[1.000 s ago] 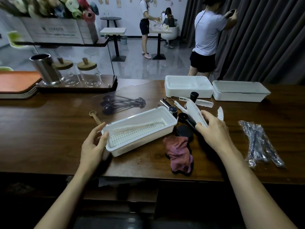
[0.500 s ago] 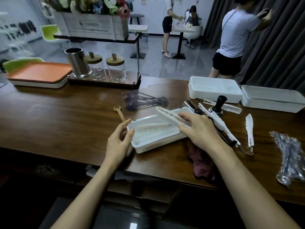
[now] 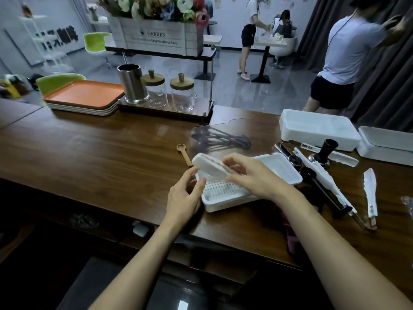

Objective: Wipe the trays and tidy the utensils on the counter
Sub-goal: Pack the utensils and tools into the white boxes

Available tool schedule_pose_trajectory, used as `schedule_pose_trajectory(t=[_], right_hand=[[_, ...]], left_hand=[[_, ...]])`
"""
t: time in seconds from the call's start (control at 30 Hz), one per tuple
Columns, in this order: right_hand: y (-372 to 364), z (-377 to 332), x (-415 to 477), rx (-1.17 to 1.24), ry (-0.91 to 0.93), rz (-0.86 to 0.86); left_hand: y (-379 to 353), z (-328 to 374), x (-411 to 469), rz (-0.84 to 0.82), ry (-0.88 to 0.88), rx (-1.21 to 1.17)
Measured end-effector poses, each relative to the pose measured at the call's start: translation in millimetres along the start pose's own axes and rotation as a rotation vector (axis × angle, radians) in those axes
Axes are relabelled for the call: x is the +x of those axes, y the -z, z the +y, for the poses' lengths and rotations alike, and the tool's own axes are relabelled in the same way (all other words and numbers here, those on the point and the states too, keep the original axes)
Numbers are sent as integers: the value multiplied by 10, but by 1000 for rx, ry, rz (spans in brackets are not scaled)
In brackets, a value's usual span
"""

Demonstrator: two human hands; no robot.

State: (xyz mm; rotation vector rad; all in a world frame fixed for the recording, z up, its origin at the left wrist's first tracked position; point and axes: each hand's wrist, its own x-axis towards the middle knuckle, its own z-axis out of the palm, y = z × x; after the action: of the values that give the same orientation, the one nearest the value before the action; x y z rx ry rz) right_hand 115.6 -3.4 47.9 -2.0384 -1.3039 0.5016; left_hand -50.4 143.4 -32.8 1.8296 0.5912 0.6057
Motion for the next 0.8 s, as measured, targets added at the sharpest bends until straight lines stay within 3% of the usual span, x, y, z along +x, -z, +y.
schedule_pose_trajectory(t=[0.47,0.8], right_hand=[[-23,62,38,-81,-22,-126],[167,445,-83,-294,-248,-83]], left_hand=[[-17,-32,13,28,7,56],[-33,-28,7,44,7,46]])
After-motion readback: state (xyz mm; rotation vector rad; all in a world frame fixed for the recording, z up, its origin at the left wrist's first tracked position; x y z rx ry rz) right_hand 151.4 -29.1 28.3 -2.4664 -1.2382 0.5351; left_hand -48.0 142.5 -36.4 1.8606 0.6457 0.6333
